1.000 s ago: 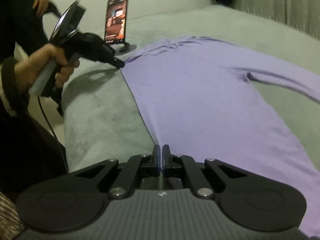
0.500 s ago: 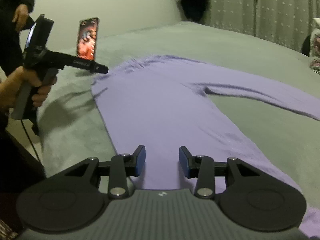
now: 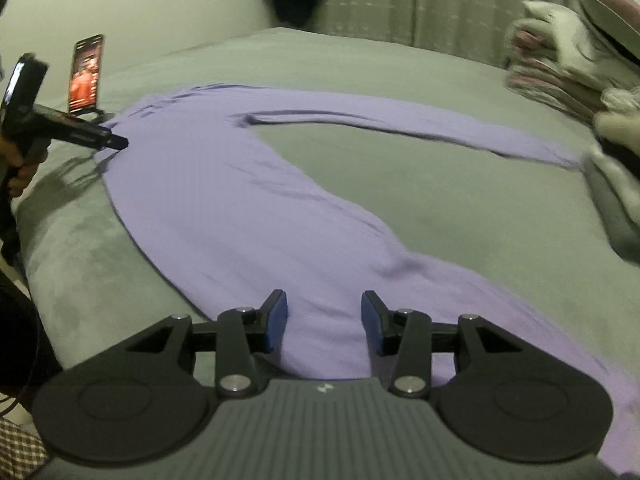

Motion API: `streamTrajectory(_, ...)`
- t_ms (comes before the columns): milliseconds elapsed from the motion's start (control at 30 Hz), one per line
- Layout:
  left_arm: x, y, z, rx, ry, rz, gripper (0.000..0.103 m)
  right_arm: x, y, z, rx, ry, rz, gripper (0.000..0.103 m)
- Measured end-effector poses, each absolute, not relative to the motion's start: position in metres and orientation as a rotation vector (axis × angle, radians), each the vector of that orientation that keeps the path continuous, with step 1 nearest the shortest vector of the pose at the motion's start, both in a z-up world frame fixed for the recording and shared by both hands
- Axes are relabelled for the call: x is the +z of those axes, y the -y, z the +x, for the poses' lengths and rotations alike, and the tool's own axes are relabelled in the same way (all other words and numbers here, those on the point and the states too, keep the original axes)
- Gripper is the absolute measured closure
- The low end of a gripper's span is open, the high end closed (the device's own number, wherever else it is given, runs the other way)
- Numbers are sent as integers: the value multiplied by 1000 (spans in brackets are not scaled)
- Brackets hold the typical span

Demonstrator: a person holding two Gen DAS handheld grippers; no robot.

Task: Fold clothes

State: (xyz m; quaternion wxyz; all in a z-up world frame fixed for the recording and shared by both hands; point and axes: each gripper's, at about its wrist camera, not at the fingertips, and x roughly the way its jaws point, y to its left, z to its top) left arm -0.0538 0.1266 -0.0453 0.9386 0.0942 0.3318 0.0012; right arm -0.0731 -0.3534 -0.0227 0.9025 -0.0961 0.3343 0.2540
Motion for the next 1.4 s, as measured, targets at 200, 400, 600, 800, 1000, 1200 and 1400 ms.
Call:
streamTrajectory(200,-40,-62,-68,-187,-598,301,53,-20,392,-87,464,-732,-204,53)
streamTrajectory(400,-44,3,-84,-421,-554,375,53,-19,435,-93,363,-809,-179,52)
streamTrajectory(600,-53,56,-103,-595,-542,403,53,-15,475,-103,313,-895,-143,52)
streamTrajectory(800,-54,105,-120,-770,-508,395,53,-5,523,-113,197,-880,8,52)
streamTrajectory(1000,-60,155,-132,-892,-494,388,53,-8,545,-99,153,-816,194,52)
streamTrajectory(1200,-66,206,-146,-914,-452,389,55,-9,548,-76,167,-805,205,55)
streamTrajectory(1400,-67,251,-152,-914,-448,400,67,-17,544,-53,200,-813,192,67)
